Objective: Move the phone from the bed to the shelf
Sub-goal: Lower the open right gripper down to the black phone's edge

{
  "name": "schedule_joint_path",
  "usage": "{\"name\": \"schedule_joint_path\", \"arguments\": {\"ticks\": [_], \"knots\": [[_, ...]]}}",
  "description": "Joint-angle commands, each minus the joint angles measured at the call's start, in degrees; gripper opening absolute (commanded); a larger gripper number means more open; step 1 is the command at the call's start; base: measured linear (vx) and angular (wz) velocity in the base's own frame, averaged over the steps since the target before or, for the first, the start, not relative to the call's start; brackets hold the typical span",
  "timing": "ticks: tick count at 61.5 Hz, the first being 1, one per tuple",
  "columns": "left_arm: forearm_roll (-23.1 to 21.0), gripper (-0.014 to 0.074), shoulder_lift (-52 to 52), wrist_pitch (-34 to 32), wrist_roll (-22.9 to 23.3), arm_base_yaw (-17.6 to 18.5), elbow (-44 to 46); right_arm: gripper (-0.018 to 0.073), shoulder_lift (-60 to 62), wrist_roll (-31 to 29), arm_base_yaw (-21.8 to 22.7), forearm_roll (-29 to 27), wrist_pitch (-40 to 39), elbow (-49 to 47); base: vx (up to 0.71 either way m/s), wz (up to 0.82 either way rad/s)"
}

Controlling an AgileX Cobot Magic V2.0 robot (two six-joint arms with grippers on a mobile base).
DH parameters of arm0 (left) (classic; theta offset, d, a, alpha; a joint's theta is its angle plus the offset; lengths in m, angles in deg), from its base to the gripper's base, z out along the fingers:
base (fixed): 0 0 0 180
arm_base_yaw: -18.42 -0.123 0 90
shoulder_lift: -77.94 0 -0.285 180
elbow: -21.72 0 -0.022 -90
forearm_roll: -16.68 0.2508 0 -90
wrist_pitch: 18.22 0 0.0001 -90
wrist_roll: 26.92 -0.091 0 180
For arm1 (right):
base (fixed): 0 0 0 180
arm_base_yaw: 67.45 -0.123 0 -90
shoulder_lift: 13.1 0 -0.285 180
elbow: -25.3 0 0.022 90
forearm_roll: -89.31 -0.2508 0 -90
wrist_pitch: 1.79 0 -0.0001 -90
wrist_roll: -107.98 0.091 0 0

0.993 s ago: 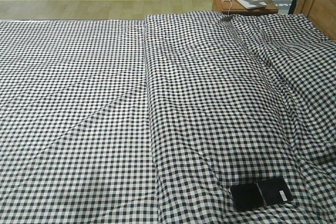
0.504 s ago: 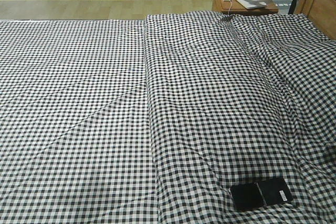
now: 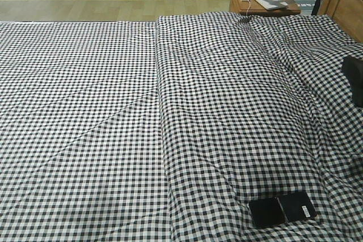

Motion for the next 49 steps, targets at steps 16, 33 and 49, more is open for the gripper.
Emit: {"name": "schedule_joint_path", "arguments": {"ticks": [16,33,49], "knots": [[-0.5,0.0001,-0.2,-4.1,0.3,0.3,1.3,0.0711,0.2,0.1,0.2,0.6,-0.2,-2.3,0.00,0.00],[-0.5,0.0001,-0.2,-4.1,0.3,0.3,1.3,0.0707,-1.5,2.8,3.5,1.5,10.4,-9.2,0.00,0.00],[-0.5,0.0001,-0.2,-4.1,0.3,0.3,1.3,0.0701,-11.6,3.7,19.1,1.5,17.0,-16.2,0.00,0.00]]}}
